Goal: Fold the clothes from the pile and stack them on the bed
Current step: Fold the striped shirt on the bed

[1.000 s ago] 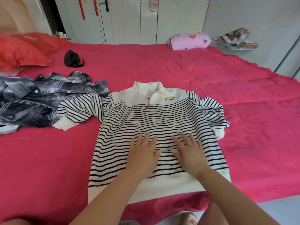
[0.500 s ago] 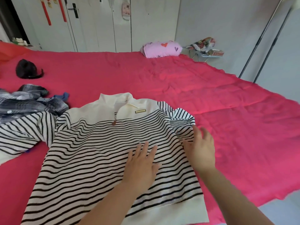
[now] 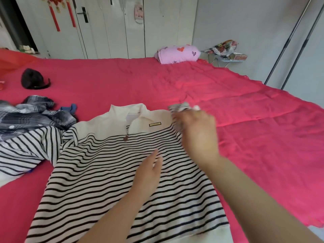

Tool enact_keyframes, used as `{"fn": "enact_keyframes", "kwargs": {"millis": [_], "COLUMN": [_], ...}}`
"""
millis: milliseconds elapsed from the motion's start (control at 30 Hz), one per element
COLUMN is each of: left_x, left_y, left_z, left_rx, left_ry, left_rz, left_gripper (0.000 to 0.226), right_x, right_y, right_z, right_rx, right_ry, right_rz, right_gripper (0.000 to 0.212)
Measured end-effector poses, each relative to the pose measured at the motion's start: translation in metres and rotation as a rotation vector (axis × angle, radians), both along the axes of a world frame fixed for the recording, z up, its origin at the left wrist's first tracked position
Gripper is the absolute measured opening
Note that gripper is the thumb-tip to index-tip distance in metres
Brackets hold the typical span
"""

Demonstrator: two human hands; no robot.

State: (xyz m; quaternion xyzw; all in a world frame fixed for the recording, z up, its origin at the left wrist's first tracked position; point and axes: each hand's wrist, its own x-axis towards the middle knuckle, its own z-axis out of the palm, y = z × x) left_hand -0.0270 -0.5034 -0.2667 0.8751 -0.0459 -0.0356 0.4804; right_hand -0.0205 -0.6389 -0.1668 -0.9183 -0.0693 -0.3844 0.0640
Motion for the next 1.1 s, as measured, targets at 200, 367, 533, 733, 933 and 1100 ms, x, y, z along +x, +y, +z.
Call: {"fn": "enact_keyframes", "kwargs": {"millis": [200,367,533,733,933,1100], "left_x": [0.009,0.000,-0.008,-0.004,-0.005,-0.023], "left_y": [0.056,0.076,0.068,0.091,0.117,0.112], "left_z": [0.016,0.017,0.016,0.022,0.030,0.025], "left_rx": [-1.037,-0.662,-0.275,-0.784,-0.487,0.176], "left_ry": [0.526,0.445,0.349,0.428,0.257,0.092], "left_rz": [0.389,0.320,0.180,0.313,0.388,0.018], "left_gripper": [0.056,0.054,0.048,0.038,0.031,0.091], "right_x": [-0.060,-0.055,-0.041,-0.058,-0.059,-0.032], "right_y": [0.062,0.046,0.041,0.076,0.105,0.079], "right_z": [-0.080,-0.084,-0.082,-0.067,-0.054,-0.069], "right_rx": [-0.299,0.066,0.577,0.576,0.620,0.925], "right_ry": [0.415,0.502,0.943,0.580,0.860,0.755], "right_rz": [0.664,0.410,0.179,0.359,0.620,0.056], "right_gripper": [0.050,0.038,0.070,0.018,0.019,0.036]}}
